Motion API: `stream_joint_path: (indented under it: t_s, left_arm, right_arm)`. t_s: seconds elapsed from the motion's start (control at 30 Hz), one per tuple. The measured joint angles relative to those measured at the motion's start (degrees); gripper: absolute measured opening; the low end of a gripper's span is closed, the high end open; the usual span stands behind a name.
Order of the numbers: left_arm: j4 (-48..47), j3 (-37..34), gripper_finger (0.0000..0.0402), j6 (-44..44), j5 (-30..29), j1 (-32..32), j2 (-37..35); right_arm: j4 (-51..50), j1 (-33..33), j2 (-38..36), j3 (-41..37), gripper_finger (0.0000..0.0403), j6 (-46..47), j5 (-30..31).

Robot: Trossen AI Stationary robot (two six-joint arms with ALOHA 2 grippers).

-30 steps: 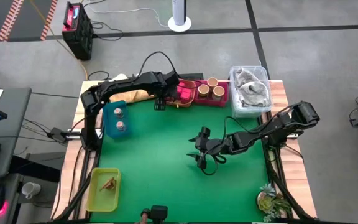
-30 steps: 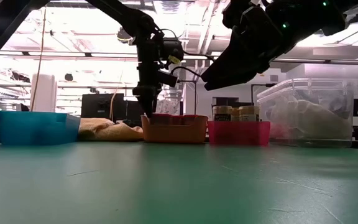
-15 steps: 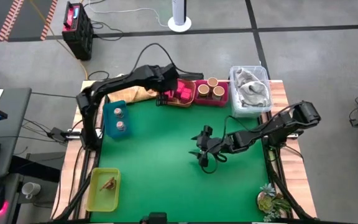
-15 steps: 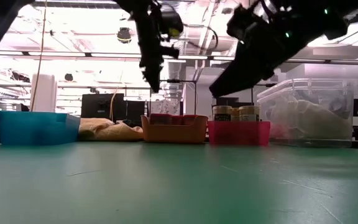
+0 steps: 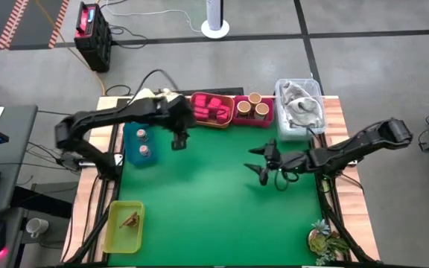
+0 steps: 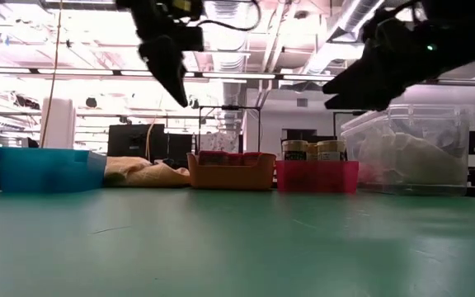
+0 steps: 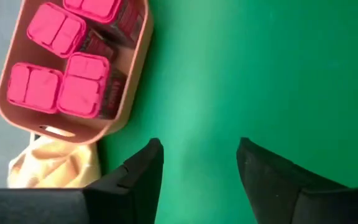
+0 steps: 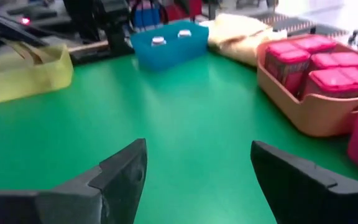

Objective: Sort spices by type
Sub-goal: Return to Home Position

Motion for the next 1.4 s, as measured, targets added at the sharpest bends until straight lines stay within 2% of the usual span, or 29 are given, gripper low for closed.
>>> stream_joint_path:
  t_s: [0.23,0.47,0.7,0.87,1.1,1.4]
  left_arm:
    - [20.77,-22.05,0.0187,-5.43,3.95,-1.21,-13.41]
    - [35.82,-35.98,0.0187,-11.91,6.16,-4.08,-22.66]
    - [50.89,-47.04,0.0187,-15.62,6.07,-6.2,-29.06]
    - [54.26,-51.71,0.0187,-17.94,5.35,-7.41,-32.11]
    - [55.63,-55.87,0.0187,-17.43,-2.12,-10.99,-38.91]
    - [54.44,-61.11,0.0187,-21.21,-4.95,-13.64,-49.36]
  right_arm:
    - [10.98,-0.66,-3.51,-6.94,0.0312,-2.73,0.0]
    - [8.8,-3.41,-9.06,-7.59,0.0312,-4.96,0.01]
    - [0.94,-5.63,-19.98,-7.56,0.0312,-8.72,0.0]
    - [-10.32,-8.92,-30.66,-7.52,0.0312,-8.79,0.02]
    - [-23.7,-11.5,-45.29,-7.52,0.0312,-7.25,0.02]
    - [-36.07,-11.6,-58.23,-7.5,0.0312,-4.26,0.01]
